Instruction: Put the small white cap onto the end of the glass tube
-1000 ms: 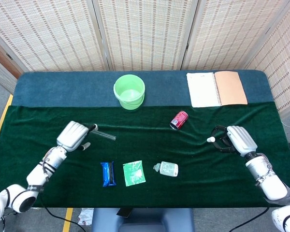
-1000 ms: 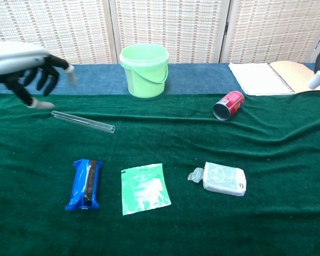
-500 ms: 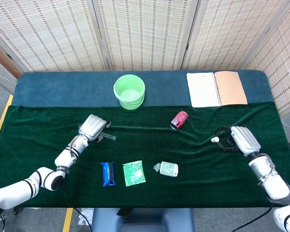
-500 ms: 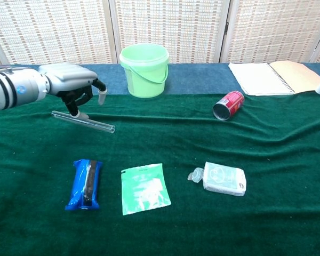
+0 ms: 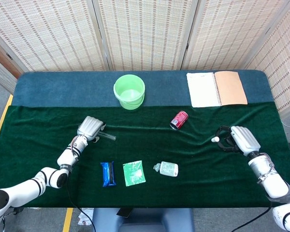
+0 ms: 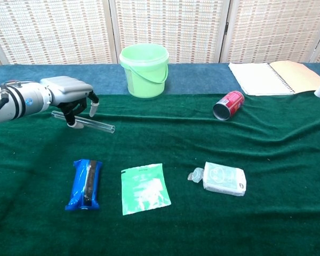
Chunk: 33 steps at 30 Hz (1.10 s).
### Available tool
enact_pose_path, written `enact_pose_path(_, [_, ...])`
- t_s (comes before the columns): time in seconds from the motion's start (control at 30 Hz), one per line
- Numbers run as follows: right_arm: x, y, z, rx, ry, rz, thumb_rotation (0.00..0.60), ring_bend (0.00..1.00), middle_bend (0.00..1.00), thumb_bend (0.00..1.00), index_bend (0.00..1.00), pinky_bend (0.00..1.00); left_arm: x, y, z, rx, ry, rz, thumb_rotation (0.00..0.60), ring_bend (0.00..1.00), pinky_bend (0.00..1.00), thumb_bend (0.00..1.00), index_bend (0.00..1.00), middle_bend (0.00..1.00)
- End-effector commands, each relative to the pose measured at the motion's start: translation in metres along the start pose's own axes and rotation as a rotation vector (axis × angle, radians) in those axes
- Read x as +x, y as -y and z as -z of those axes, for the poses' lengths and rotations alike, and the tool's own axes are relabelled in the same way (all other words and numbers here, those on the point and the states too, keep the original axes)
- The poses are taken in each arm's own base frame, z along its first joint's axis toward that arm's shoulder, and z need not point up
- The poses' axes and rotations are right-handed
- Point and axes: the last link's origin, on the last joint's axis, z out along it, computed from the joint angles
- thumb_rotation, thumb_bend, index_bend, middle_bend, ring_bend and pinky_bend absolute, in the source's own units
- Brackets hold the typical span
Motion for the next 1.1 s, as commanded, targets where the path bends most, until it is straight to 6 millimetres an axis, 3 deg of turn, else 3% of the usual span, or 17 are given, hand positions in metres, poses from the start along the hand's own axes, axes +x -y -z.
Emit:
enact_pose_path(0.03, [0.0, -0.001, 0.0, -0.004, 0.001, -0.001, 0.6, 1.0, 0.99, 0.62, 0.72, 1.0, -0.003, 0.002, -0.002, 0.008, 0.01, -0.002, 0.6, 0.74, 0.78, 0.34, 0.48, 0.82])
enact_pose_path(0.63, [-0.002, -0.001, -0.003, -0.009, 0.007, -0.008, 0.6, 1.0, 0.99, 0.62, 0.72, 1.0, -0.011, 0.012, -0.005, 0.037, 0.028, -0.01, 0.6, 0.74, 0.78, 0.38, 0.51, 0.83])
enact_pose_path(0.87, [-0.001, 0.0, -0.001, -0.01, -0.001, -0.015, 0.6, 1.0, 0.99, 0.62, 0.72, 1.0, -0.011, 0.014, -0.006, 0.053, -0.003, 0.014, 0.6, 0.77, 0.78, 0.38, 0.6, 0.85])
enact_pose_path(1.1, [0.004, 0.014, 0.001, 0.039, -0.009, -0.037, 0.6, 1.0, 0.99, 0.62, 0.73, 1.0, 0.002, 0.013, 0.001, 0.045, -0.058, 0.168, 0.6, 0.78, 0.78, 0.41, 0.68, 0.87])
